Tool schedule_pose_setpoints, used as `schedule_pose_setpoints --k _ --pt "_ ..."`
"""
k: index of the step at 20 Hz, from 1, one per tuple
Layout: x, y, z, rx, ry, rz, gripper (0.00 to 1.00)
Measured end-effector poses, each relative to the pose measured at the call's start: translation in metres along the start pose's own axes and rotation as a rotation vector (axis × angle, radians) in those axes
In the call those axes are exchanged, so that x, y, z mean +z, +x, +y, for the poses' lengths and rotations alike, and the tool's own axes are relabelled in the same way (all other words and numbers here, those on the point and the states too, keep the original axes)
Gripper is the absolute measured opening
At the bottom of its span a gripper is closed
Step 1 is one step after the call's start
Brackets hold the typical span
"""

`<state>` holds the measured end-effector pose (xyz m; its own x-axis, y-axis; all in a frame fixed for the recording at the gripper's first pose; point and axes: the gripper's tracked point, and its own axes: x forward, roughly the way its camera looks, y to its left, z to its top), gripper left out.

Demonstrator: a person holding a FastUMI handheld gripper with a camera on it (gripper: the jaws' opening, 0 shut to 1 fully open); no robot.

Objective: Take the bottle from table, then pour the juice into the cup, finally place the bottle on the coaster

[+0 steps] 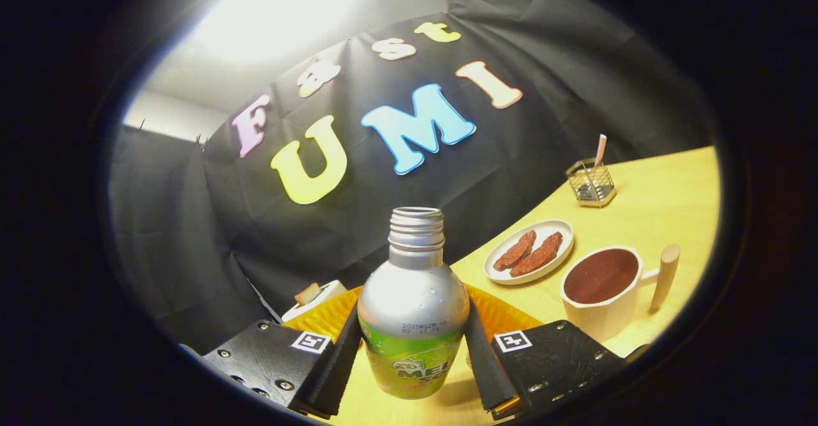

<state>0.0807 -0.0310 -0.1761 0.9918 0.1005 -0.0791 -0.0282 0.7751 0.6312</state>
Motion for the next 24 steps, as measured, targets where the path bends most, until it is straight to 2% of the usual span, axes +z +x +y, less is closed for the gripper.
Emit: schedule_pose_setpoints --k 8,12,16,24 --pt "0.007 0.006 -0.011 0.045 0.34 -0.036 0.77" --pt "0.008 0.009 -0.017 0.046 0.436 -0.05 0.77" --pt "0.017 0.007 -0.016 0.082 0.562 -0.083 0.77" --pt "0.016 0.009 -0.016 0.096 0.72 -0.107 0.77"
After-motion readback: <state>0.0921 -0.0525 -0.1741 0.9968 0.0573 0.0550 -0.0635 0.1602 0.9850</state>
